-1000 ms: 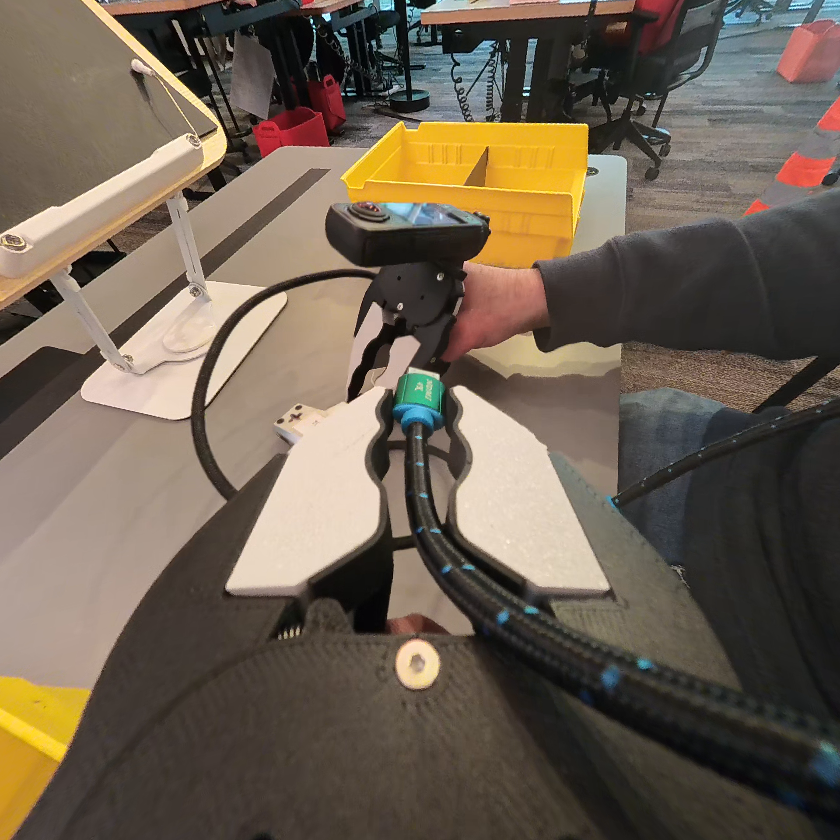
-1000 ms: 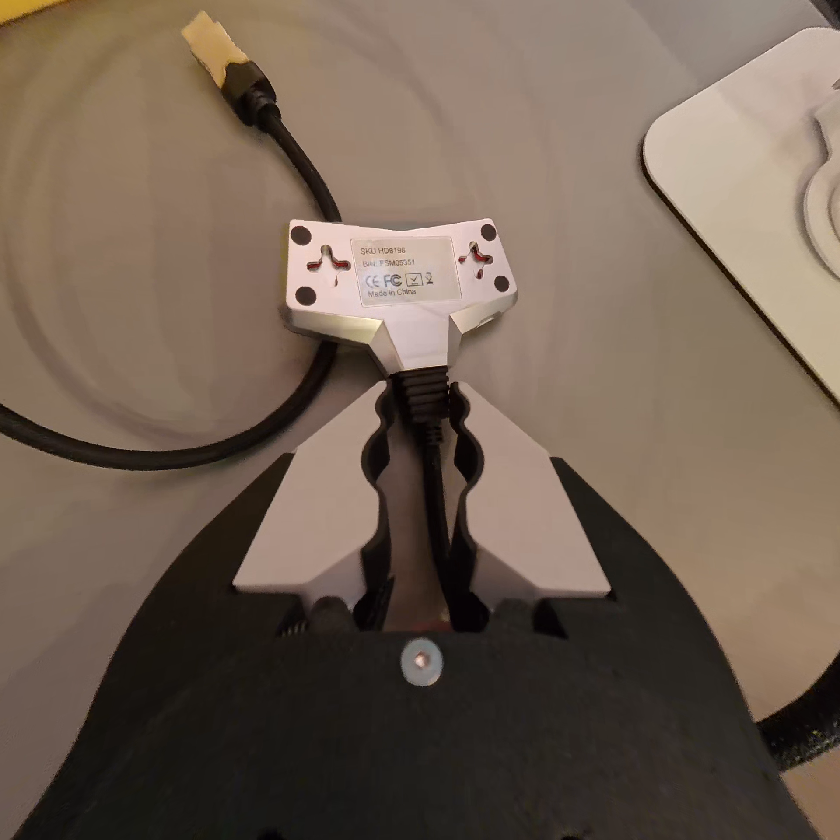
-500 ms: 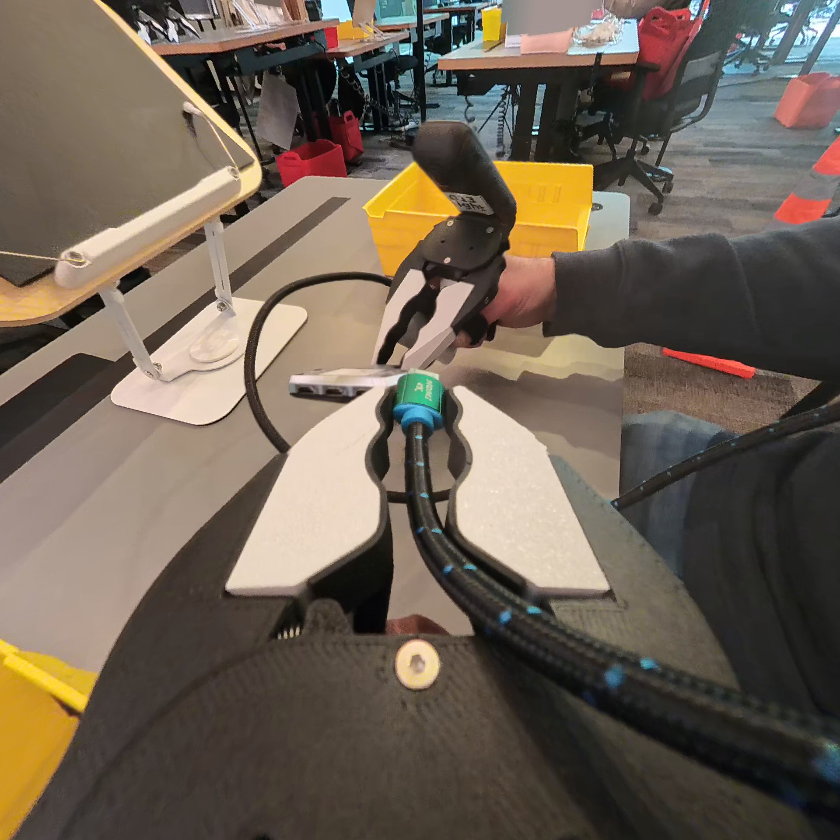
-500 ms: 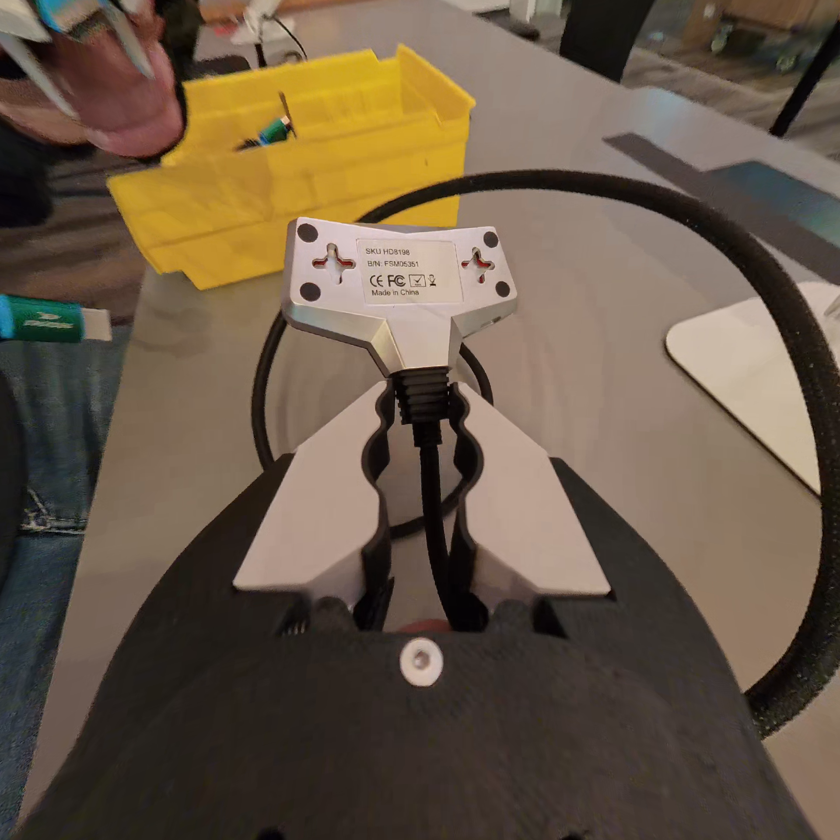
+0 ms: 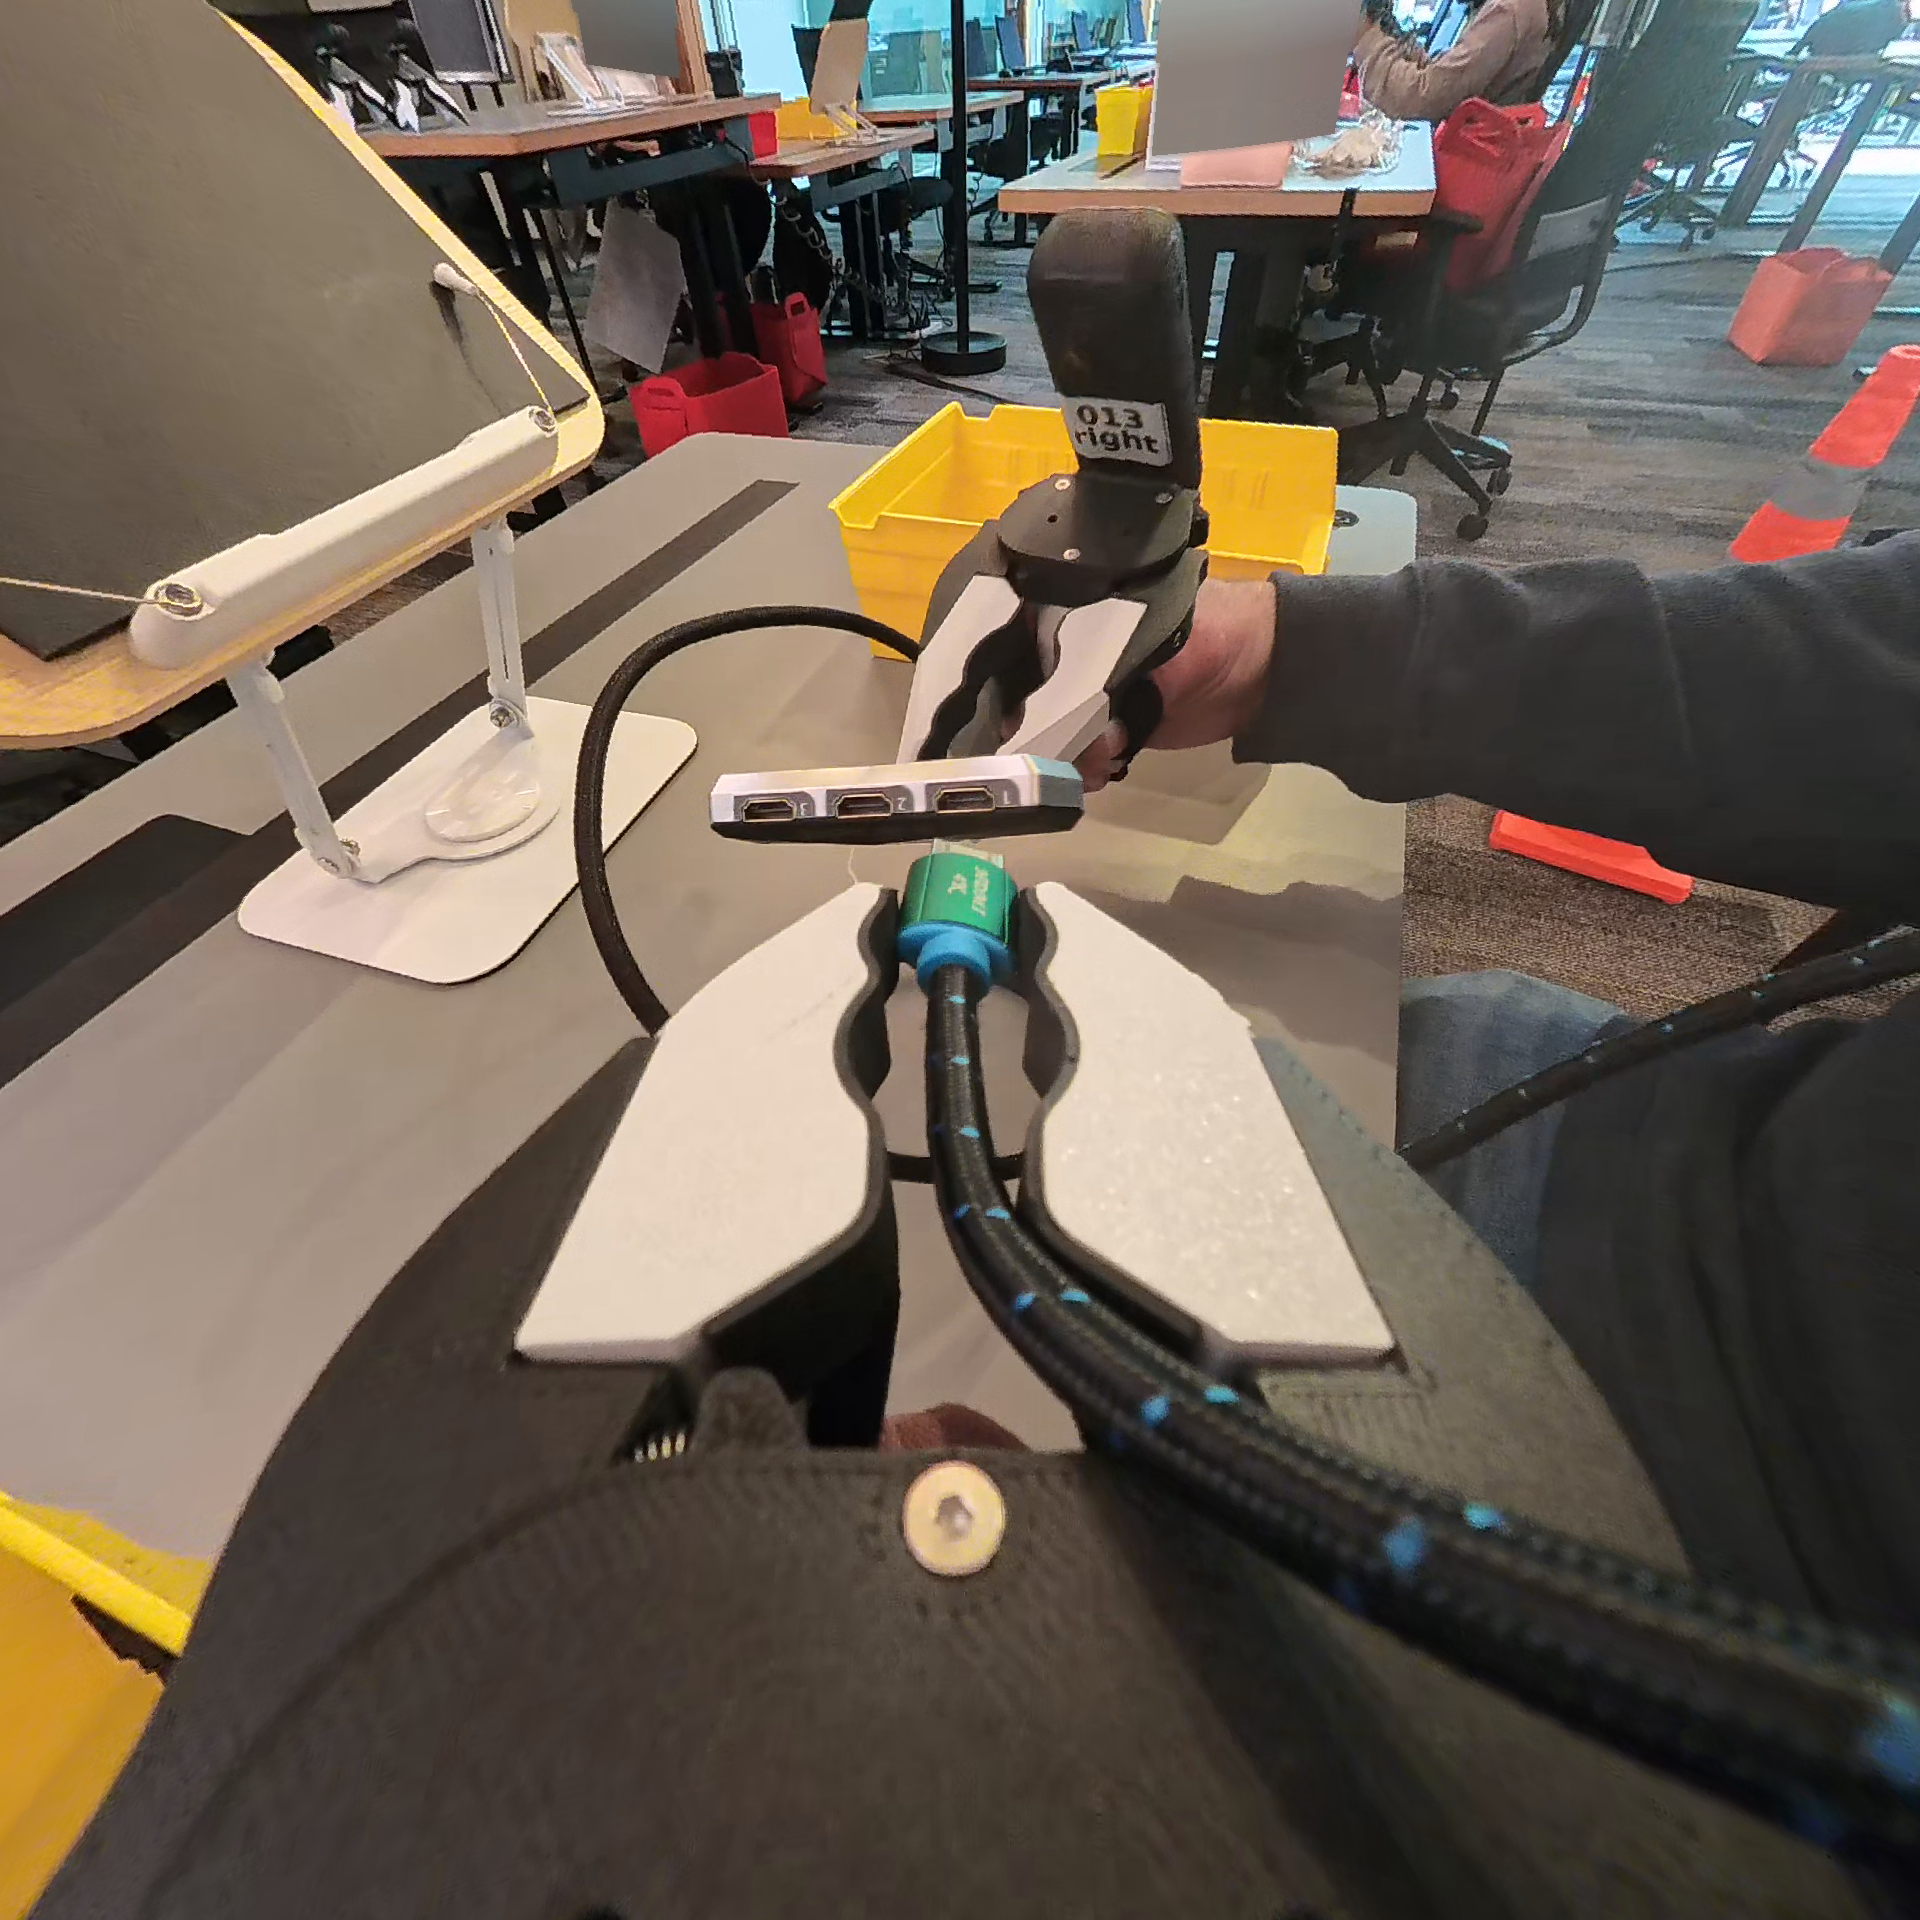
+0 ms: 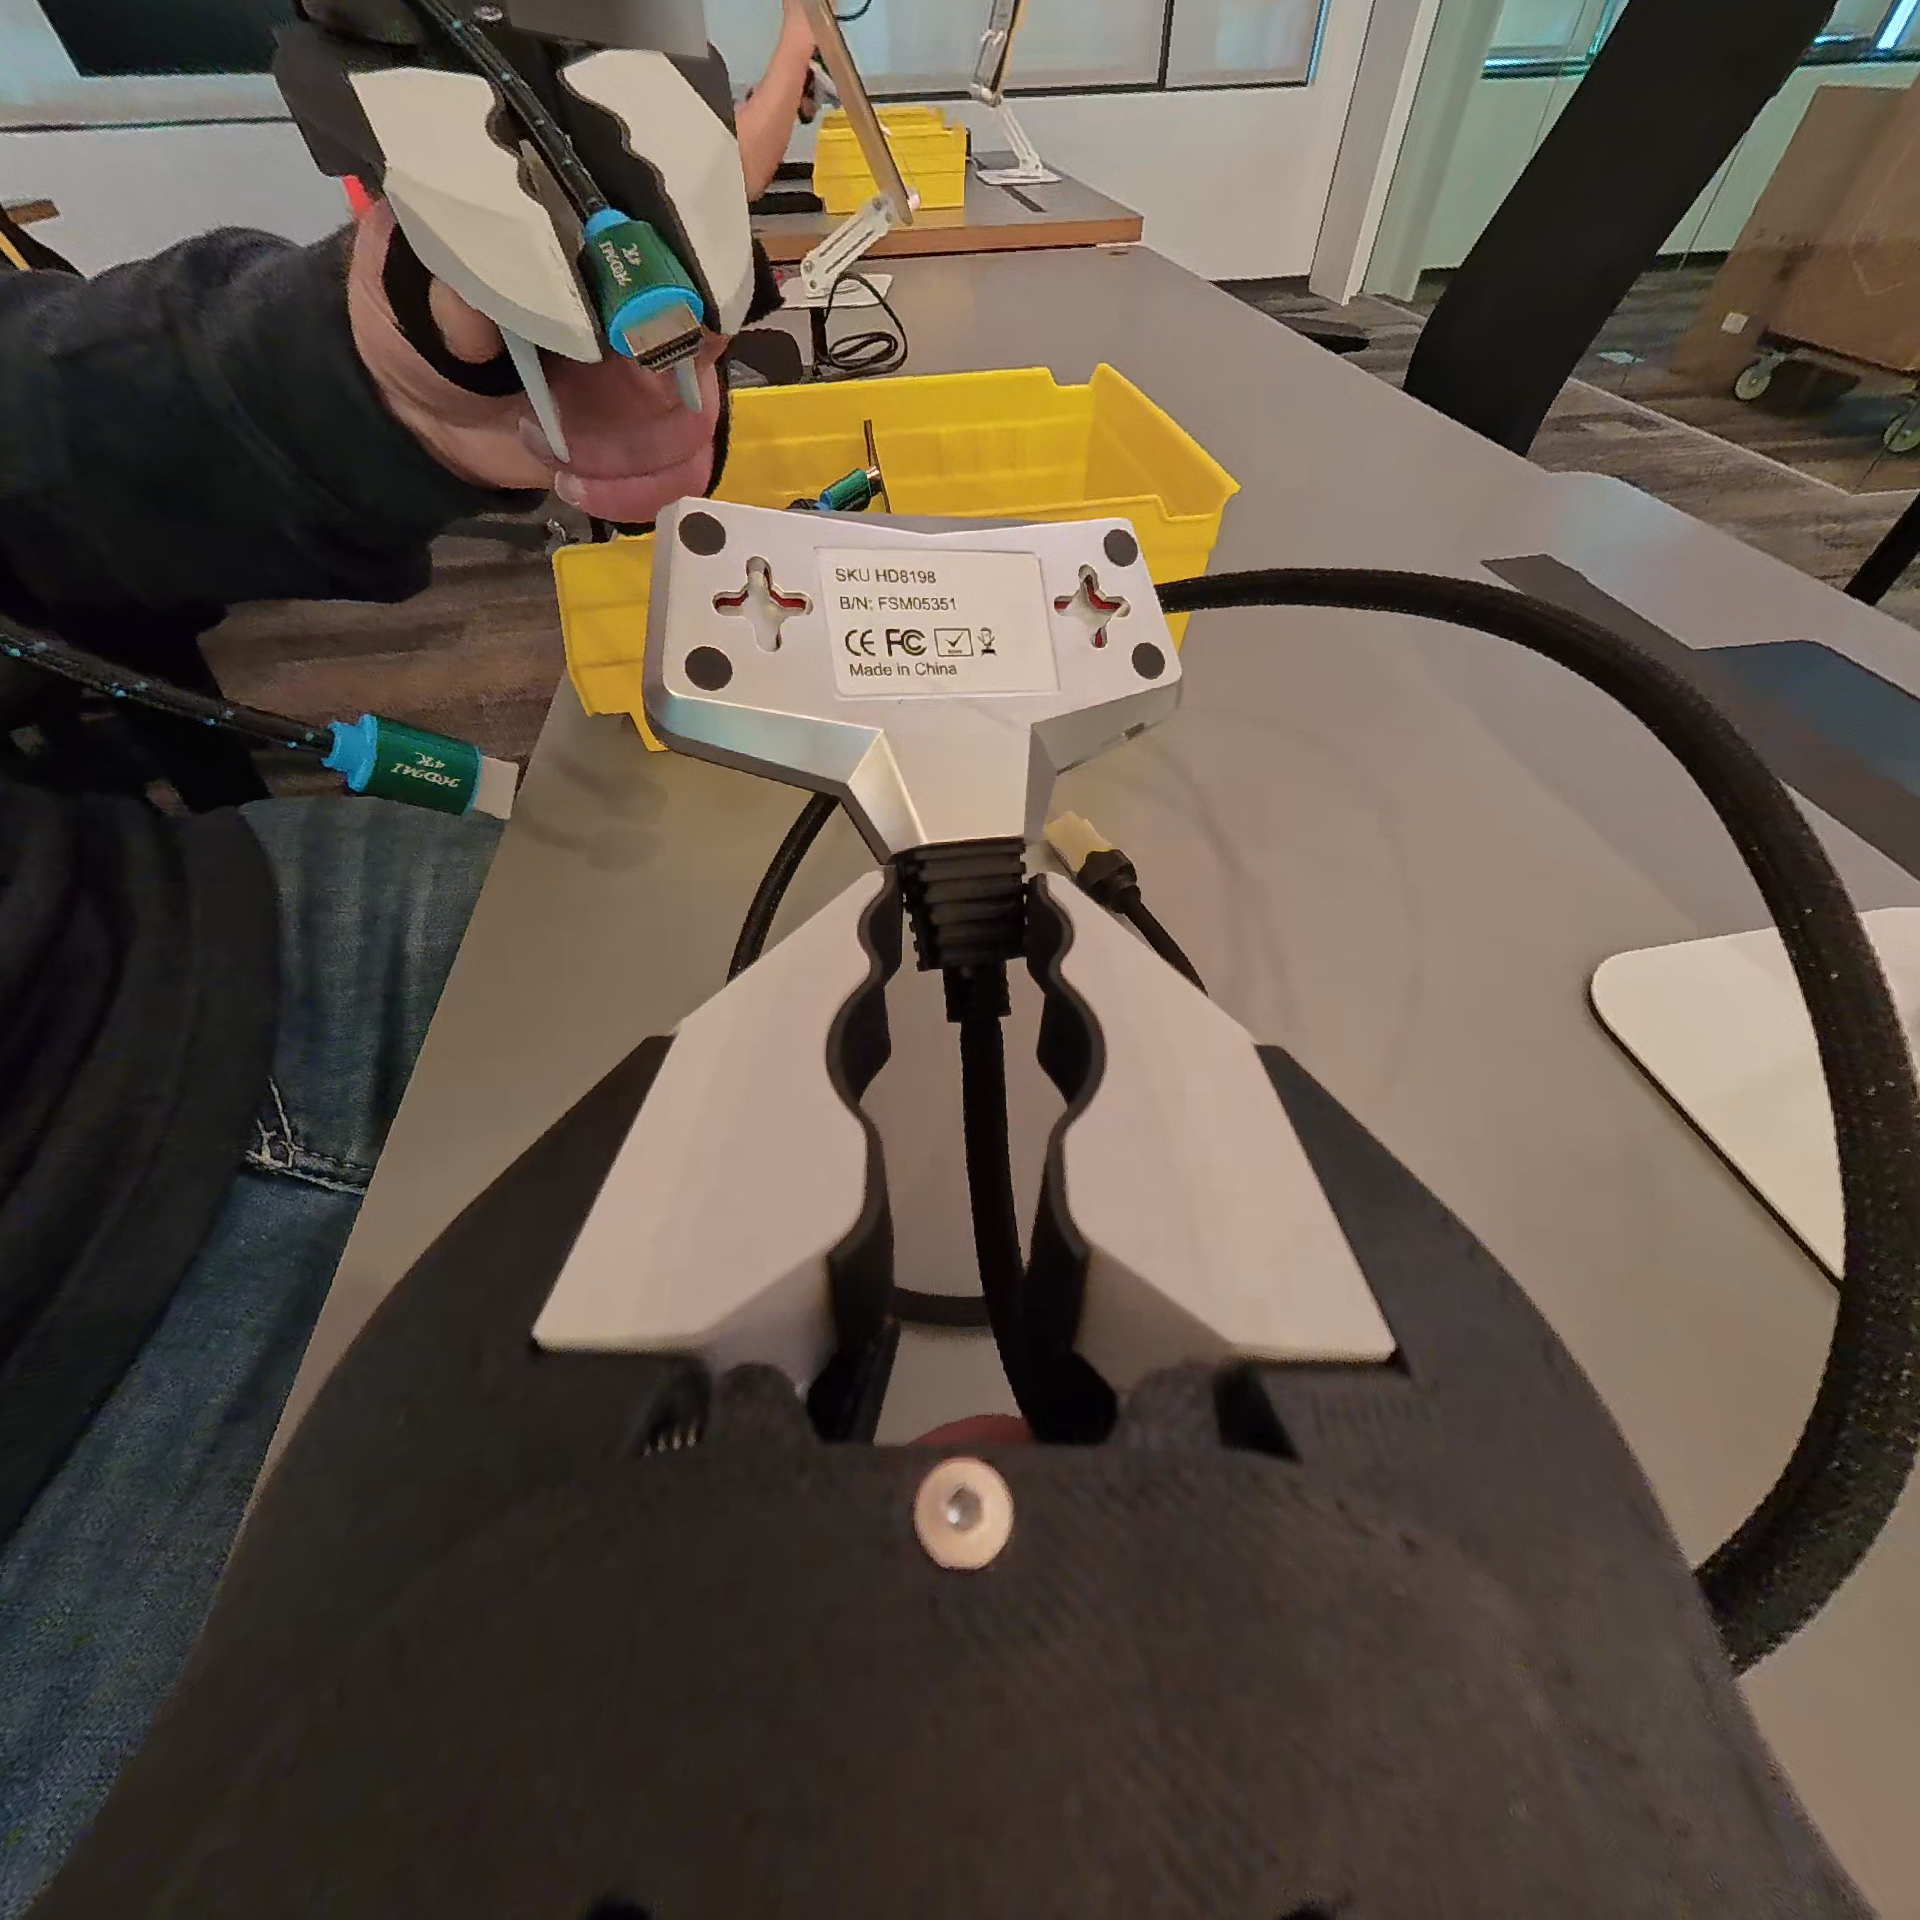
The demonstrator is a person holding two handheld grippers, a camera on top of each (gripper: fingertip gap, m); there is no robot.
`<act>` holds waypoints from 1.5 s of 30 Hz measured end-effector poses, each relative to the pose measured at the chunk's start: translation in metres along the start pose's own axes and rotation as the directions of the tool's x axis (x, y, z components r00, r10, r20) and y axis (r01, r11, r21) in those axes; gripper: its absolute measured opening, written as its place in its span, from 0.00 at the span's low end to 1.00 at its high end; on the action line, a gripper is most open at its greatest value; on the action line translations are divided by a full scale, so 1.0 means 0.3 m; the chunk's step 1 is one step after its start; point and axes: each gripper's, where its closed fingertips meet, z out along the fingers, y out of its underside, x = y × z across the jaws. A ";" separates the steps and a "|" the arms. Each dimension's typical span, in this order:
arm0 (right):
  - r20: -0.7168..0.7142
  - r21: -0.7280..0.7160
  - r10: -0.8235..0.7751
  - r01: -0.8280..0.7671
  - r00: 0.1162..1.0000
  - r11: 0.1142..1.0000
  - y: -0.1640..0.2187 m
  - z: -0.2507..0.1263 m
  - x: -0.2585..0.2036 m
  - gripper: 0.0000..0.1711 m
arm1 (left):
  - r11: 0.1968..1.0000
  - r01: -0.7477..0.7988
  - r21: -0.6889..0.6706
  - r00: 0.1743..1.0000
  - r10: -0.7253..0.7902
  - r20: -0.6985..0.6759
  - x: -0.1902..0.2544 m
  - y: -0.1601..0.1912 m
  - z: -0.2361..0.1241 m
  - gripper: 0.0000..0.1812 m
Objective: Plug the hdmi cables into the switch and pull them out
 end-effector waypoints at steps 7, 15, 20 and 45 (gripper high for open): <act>-0.004 -0.008 -0.013 0.013 1.000 1.000 -0.004 0.003 -0.004 0.13 | 1.000 0.002 -0.003 1.000 -0.002 -0.005 0.005 0.004 0.005 0.12; -0.003 -0.037 -0.024 0.024 1.000 0.999 0.009 0.011 -0.008 0.13 | 1.000 0.003 -0.013 1.000 -0.003 -0.011 0.012 0.012 0.015 0.12; -0.027 -0.138 -0.041 0.037 0.999 0.990 0.067 0.012 0.006 0.13 | 1.000 0.005 -0.021 1.000 -0.005 -0.009 0.009 0.020 0.018 0.12; -0.012 -0.634 -0.151 0.109 0.989 0.766 0.399 0.050 0.016 0.18 | 0.997 0.000 -0.081 1.000 -0.002 -0.018 0.021 0.071 0.051 0.12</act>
